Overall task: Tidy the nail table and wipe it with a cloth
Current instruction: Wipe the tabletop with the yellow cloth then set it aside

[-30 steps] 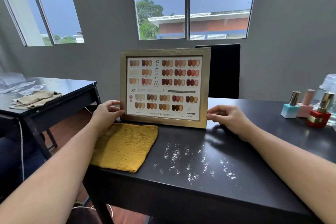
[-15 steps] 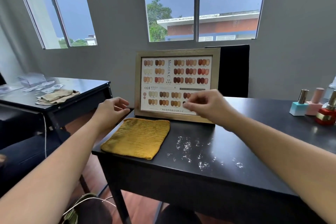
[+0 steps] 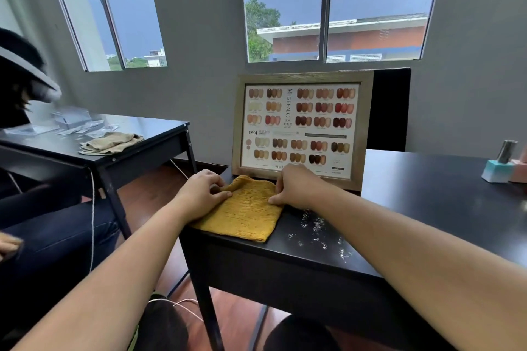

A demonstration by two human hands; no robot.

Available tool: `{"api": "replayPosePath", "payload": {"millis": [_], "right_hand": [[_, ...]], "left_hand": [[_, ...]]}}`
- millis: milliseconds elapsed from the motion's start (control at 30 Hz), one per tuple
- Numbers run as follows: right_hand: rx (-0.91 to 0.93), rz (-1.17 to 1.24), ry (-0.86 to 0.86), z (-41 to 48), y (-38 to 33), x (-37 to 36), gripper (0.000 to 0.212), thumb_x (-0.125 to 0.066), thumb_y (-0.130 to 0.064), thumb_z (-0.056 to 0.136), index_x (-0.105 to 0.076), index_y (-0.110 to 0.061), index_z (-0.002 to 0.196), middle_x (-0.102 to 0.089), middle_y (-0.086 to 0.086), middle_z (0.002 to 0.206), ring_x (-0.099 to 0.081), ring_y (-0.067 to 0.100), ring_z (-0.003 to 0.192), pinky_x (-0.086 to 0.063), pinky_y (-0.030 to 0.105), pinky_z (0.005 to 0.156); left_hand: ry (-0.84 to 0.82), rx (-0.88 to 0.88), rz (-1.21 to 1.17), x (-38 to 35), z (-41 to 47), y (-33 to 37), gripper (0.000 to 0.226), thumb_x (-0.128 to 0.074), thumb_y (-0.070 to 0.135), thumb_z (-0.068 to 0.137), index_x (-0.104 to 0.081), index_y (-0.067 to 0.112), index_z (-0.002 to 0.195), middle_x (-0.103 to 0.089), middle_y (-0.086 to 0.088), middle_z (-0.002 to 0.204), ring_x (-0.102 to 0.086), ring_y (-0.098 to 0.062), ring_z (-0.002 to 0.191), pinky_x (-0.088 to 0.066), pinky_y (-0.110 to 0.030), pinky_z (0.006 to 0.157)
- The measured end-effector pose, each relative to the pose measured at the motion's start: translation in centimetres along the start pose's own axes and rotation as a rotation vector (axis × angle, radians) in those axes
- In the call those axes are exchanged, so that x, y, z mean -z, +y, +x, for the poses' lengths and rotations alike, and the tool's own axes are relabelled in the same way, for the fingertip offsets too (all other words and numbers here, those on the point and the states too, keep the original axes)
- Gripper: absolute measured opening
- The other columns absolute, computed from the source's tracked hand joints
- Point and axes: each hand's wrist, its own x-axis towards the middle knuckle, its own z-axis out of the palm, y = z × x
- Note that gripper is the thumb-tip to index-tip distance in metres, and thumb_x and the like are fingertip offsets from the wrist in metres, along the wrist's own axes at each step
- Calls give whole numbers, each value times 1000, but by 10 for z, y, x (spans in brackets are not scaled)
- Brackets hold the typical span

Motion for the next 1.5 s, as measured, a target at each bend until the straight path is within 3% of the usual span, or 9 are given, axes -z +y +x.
{"api": "replayPosePath", "payload": {"millis": [133,333,500,667,967,1167,1300,1400,1500], "right_hand": [[58,69,-30,-5,-4,-2,9,-70,-17,82,-66,-10,81,-58,-1,70,-50,9,60,-39,20,51],[58,407,102,-22,0,19,6,-64,-20,85,-60,-17,83,-61,-1,77,-57,8,61,-48,19,53],[-65,728,221,-51,18,62,12,-69,-8,81,-62,-12,72,-63,3,68,-59,7,48,-52,17,46],[-179,691,346,-93,67,94,11,-73,-3,77,-71,-5,88,-65,5,71,-57,7,51,-47,15,44],[-378,582,382,-156,148,96,11,-73,0,76,-73,-5,85,-63,4,66,-52,2,43,-47,12,43],[-414,-6,397,-162,155,78,4,-68,-27,81,-70,-23,82,-70,0,94,-62,15,84,-51,30,77],[-202,42,387,-158,120,55,31,-57,-52,84,-67,-32,106,-65,-3,118,-59,17,103,-46,33,89],[-197,-215,55,-152,102,31,74,-30,-81,77,-31,-44,141,-29,-4,154,-28,25,140,-13,51,116],[-252,-288,-55,-152,105,18,89,-7,-88,67,-5,-48,146,-1,-6,160,0,24,147,6,61,113]], "left_hand": [[-62,-9,55,4,-2,10,19,-54,31,92,-60,18,105,-58,-2,108,-53,-18,98,-44,-34,88],[39,-3,-158,26,-7,31,13,-46,26,96,-50,14,93,-54,0,84,-51,-18,79,-35,-27,62],[4,-33,-502,40,-12,77,12,-48,29,96,-55,20,90,-62,0,88,-59,-15,81,-44,-28,64],[-116,-44,-583,20,-15,139,13,-55,33,91,-57,21,94,-66,-5,99,-64,-23,92,-53,-42,85],[-278,-152,-352,-43,-28,225,19,-55,35,91,-58,19,83,-64,1,82,-60,-10,69,-46,-24,55],[-91,-178,-163,-46,-31,203,23,-61,42,84,-53,23,93,-61,3,91,-59,-13,81,-52,-33,73],[38,-153,-157,-35,-27,161,16,-61,40,85,-53,26,86,-57,10,82,-57,-14,83,-45,-29,70],[42,-122,-173,-35,-29,122,14,-62,36,85,-55,25,89,-57,9,86,-57,-17,92,-42,-29,79],[-8,-102,-38,-40,-30,89,27,-55,44,87,-58,26,107,-56,1,115,-49,-20,115,-39,-40,100]]}}
